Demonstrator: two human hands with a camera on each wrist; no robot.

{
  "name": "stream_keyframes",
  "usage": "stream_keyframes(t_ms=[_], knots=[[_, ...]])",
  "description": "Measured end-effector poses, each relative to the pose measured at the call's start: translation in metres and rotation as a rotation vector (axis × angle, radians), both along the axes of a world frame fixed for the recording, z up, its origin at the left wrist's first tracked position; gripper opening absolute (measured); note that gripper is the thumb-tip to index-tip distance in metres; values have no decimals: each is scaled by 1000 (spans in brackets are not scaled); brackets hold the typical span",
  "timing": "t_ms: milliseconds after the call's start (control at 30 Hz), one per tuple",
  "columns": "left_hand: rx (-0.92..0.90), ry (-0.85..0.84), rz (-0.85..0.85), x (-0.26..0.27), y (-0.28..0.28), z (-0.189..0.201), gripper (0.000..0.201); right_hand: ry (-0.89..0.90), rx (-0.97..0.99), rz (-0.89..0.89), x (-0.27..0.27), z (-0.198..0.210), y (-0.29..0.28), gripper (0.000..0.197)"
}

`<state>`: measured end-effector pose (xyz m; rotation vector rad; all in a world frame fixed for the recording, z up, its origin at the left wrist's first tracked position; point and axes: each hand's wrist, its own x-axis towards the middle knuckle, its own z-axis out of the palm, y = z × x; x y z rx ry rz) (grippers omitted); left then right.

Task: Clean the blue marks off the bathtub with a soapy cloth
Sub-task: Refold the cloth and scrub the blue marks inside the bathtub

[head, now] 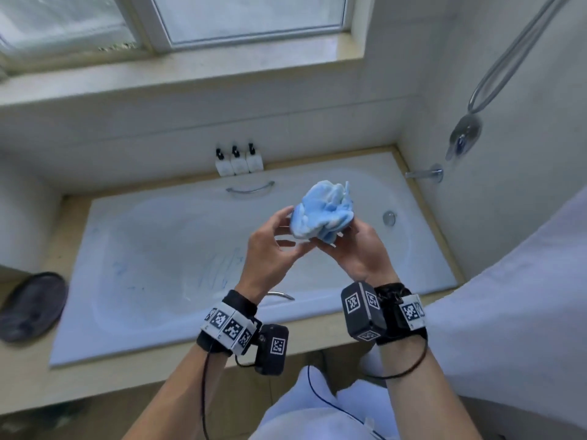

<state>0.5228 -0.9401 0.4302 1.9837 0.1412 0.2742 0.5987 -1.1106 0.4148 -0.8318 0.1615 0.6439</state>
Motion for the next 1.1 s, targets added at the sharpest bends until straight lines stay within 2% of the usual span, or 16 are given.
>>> stream_keyframes(t_ms=[133, 267, 367, 467, 533, 633, 700, 833, 933, 1033, 1100], knots=[[-36, -84, 119, -39, 5, 42, 52, -179, -171, -5, -27, 36, 11, 40], [-8, -61, 160, -82, 13, 62, 41, -311, -186, -75, -78, 51, 26, 32], [30, -19, 148, -118, 23, 65, 42, -391, -221, -26, -123, 48, 36, 40], [65, -34, 179, -151, 35, 64, 55, -427, -256, 66, -163, 50, 51, 46], [25, -79, 220, -166, 47, 64, 60, -482, -276, 51, -180, 57, 62, 52], [-127, -112, 244, -173, 71, 64, 43, -531, -336, 13, -186, 66, 87, 75], [-172, -124, 228, -173, 95, 61, 35, -506, -377, 3, -185, 70, 108, 70], [-200, -139, 233, -170, 166, 60, 36, -495, -448, 42, -186, 72, 181, 33], [-195, -147, 257, -172, 241, 63, 29, -498, -432, 112, -191, 66, 250, 33], [-70, -102, 202, -178, 307, 67, 22, -467, -393, 191, -199, 60, 312, 35], [-24, -41, 180, -177, 343, 66, 21, -398, -362, 235, -202, 60, 344, 30]])
